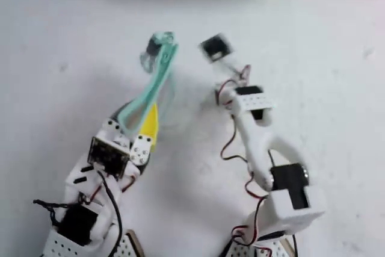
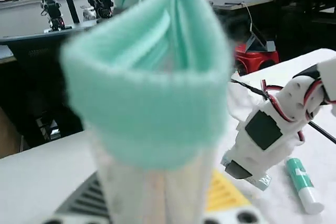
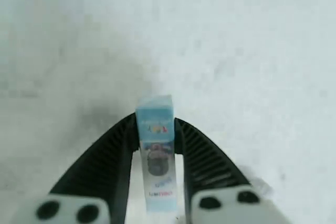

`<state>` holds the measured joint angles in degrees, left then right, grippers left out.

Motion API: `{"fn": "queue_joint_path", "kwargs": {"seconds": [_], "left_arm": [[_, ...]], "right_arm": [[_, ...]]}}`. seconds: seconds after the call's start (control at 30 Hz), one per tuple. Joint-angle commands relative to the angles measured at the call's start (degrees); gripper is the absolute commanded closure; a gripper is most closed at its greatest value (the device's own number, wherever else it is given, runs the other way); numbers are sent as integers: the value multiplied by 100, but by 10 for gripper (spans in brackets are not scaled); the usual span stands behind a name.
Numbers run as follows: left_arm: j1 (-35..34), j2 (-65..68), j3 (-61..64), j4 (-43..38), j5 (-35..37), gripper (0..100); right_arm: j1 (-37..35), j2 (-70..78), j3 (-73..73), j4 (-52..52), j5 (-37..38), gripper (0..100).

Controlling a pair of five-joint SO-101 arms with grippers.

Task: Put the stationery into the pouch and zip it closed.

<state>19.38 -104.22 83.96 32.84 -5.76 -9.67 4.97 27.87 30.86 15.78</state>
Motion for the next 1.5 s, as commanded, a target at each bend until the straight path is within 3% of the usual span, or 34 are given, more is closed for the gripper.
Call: {"fn": "queue_joint_path", "kwargs": {"seconds": [0.0, 0.27, 0.47, 0.6, 0.9, 0.97, 1.07, 1.27, 1.47], "left_arm": [[338, 453, -255, -615, -53, 980], [365, 2818, -1600, -941, 273, 980], [409, 3327, -1723, -1029, 668, 980], [725, 3855, -1732, -1090, 774, 980], [1024, 4207, -1160, -2013, 615, 972], [1051, 4207, -1116, -1890, 484, 903], [1042, 4207, -1240, -1363, 870, 811], [848, 4215, -1556, -862, 958, 821], [980, 4207, -1574, -510, 932, 819]], "right_arm": [[207, -453, -26, -110, -659, 982], [321, -462, 9, -110, -677, 982], [743, -602, 0, -215, -791, 982], [1059, -1086, 105, -145, -1565, 982], [1226, -2308, 818, -224, -1793, 982], [1226, -2501, 914, -303, -1785, 982], [1235, -2738, 949, -277, -1776, 982], [1235, -3231, 712, 92, -1389, 982], [1077, -4286, -747, 1560, -1433, 982]]}}
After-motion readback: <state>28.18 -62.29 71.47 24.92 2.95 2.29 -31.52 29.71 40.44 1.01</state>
